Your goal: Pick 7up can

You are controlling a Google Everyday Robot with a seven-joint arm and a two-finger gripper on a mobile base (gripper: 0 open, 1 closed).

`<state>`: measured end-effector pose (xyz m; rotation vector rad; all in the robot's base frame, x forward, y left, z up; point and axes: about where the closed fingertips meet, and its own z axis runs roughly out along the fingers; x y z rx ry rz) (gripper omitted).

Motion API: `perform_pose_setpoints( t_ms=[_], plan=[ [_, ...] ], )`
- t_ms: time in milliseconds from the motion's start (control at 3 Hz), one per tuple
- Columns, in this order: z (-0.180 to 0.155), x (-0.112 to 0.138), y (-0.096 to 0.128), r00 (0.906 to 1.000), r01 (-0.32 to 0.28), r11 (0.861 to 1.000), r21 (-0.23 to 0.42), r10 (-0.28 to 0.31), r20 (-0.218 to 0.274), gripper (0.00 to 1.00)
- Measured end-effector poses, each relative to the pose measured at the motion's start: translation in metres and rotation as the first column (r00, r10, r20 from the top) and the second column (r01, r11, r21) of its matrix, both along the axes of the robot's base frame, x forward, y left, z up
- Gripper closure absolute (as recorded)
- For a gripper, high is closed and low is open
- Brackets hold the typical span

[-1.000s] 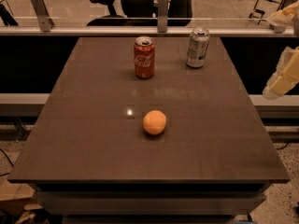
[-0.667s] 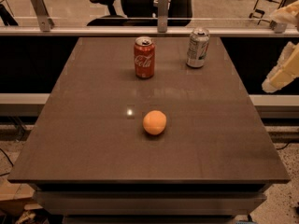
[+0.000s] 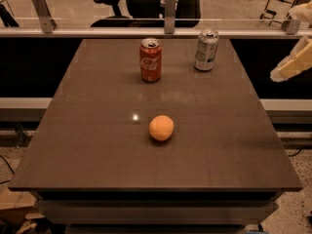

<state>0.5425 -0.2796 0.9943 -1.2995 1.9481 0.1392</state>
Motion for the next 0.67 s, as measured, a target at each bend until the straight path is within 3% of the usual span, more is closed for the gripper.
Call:
perform_pose_setpoints(
  t_ms=[333, 667],
  plan=[
    [0.0, 0.022, -0.009, 0.9995, 0.025, 0.994, 0.105, -0.027, 0.016, 0.0],
    [-0.004, 0.042, -0.009, 0.9982, 0.052, 0.979, 0.198, -0.057, 0.019, 0.0]
  ],
)
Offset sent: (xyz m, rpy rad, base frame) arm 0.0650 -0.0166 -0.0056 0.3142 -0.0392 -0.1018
